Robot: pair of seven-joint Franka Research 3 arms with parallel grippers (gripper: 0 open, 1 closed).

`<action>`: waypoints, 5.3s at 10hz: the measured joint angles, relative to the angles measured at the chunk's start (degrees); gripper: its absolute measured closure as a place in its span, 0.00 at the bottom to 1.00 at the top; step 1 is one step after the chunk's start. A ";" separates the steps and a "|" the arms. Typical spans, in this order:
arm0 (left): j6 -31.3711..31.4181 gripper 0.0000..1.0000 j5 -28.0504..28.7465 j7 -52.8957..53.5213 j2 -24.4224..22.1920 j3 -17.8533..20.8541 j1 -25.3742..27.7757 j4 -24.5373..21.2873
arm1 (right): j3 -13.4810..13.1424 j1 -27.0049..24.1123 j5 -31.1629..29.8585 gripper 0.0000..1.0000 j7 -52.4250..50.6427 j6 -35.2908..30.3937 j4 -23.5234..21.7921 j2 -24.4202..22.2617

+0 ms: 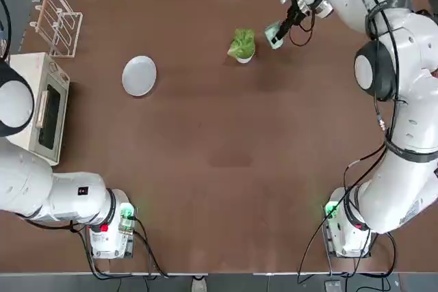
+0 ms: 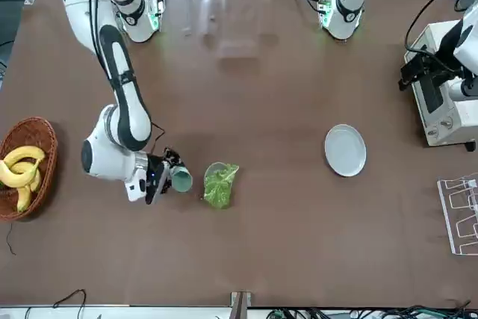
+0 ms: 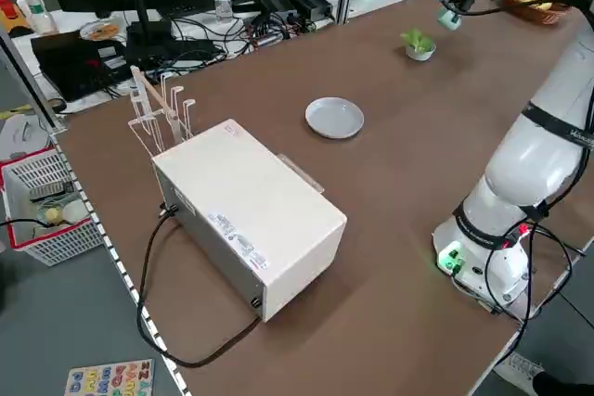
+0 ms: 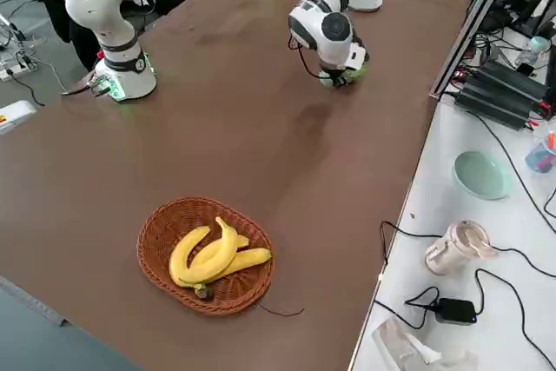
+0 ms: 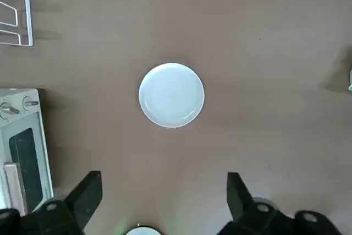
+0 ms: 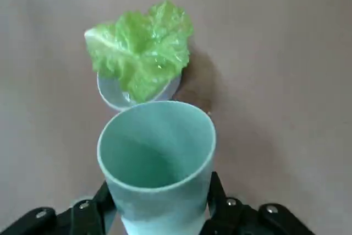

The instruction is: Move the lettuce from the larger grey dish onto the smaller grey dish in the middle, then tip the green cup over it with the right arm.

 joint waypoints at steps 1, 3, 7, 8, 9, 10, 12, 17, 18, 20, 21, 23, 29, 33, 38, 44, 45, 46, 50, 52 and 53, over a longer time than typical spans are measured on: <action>0.06 0.00 0.08 0.00 0.00 0.04 0.00 -0.01 | -0.10 -1.63 1.47 0.32 -6.95 -0.09 -1.89 -1.04; 0.16 0.00 0.11 0.00 0.00 0.06 0.00 -0.02 | -0.06 -5.32 4.76 0.32 -19.96 -0.88 -6.72 -3.27; 0.28 0.00 0.14 0.00 0.00 0.00 -0.04 -0.03 | 6.90 -21.71 9.18 0.32 -44.98 -6.42 -14.26 -4.90; 0.31 0.00 0.14 0.00 0.00 0.00 -0.04 -0.03 | 10.66 -27.78 9.22 0.32 -50.58 -7.44 -15.38 -4.91; 0.33 0.00 0.14 0.00 0.00 0.02 -0.03 -0.03 | 14.32 -34.02 9.23 0.32 -55.68 -8.75 -16.55 -4.92; 0.36 0.00 0.14 0.00 0.00 0.03 -0.01 -0.03 | 17.48 -39.93 9.24 0.32 -60.37 -10.31 -17.49 -4.93; 0.43 0.00 0.16 0.00 0.00 0.07 0.01 -0.03 | 21.15 -49.23 9.23 0.32 -67.90 -13.09 -18.67 -4.41; 0.45 0.00 0.17 0.00 0.00 0.09 0.02 -0.04 | 21.74 -55.13 6.72 0.32 -74.36 -12.16 -18.20 1.76; 0.48 0.00 0.17 0.00 0.00 0.09 0.02 -0.04 | 21.75 -55.78 6.06 0.32 -74.75 -11.75 -17.63 2.47; 0.57 0.00 0.17 0.00 0.00 0.09 0.02 -0.04 | 21.77 -57.01 4.99 0.32 -75.11 -11.71 -16.89 2.98; 0.66 0.00 0.17 0.00 0.00 0.09 0.02 -0.04 | 21.77 -57.45 4.81 0.32 -75.20 -11.72 -16.80 3.03; 0.69 0.00 0.17 0.00 0.00 0.09 0.02 -0.04 | 21.80 -57.81 4.78 0.29 -75.27 -11.71 -16.77 3.04; 1.16 0.00 0.89 0.00 0.00 0.12 0.02 -0.04 | 21.81 -58.47 4.74 0.00 -75.29 -11.71 -16.72 3.06; 1.24 0.00 1.00 0.00 0.00 0.11 0.01 -0.04 | 21.55 -59.88 4.24 0.00 -74.77 -11.36 -14.74 3.03; 1.25 0.00 1.03 0.00 0.00 0.13 0.02 -0.06 | 21.28 -60.55 -3.69 0.00 -59.18 -11.13 -9.66 0.07; 1.34 0.00 1.33 0.00 0.18 0.14 0.03 -0.10 | 28.46 -61.90 -10.53 0.00 -37.86 -3.16 -8.08 -3.63; 1.35 0.00 1.33 0.00 0.18 0.14 0.03 -0.10 | 32.08 -63.25 -12.72 0.00 -30.67 -0.41 -7.82 -4.39; 1.35 0.00 1.33 0.00 0.18 0.14 0.03 -0.10 | 35.98 -64.33 -14.69 0.00 -22.59 2.40 -7.63 -5.41; 1.67 0.00 1.33 0.00 0.18 0.14 0.03 -0.10 | 44.65 -64.65 -24.68 0.00 9.91 7.43 -5.26 -7.81; 1.68 0.00 1.33 0.00 0.18 0.14 0.03 -0.10 | 48.85 -64.60 -29.97 0.00 29.11 7.42 -2.85 -8.23; 1.68 0.00 1.34 0.00 0.18 0.14 0.03 -0.10 | 50.22 -64.47 -32.74 0.00 38.09 7.19 -2.16 -8.95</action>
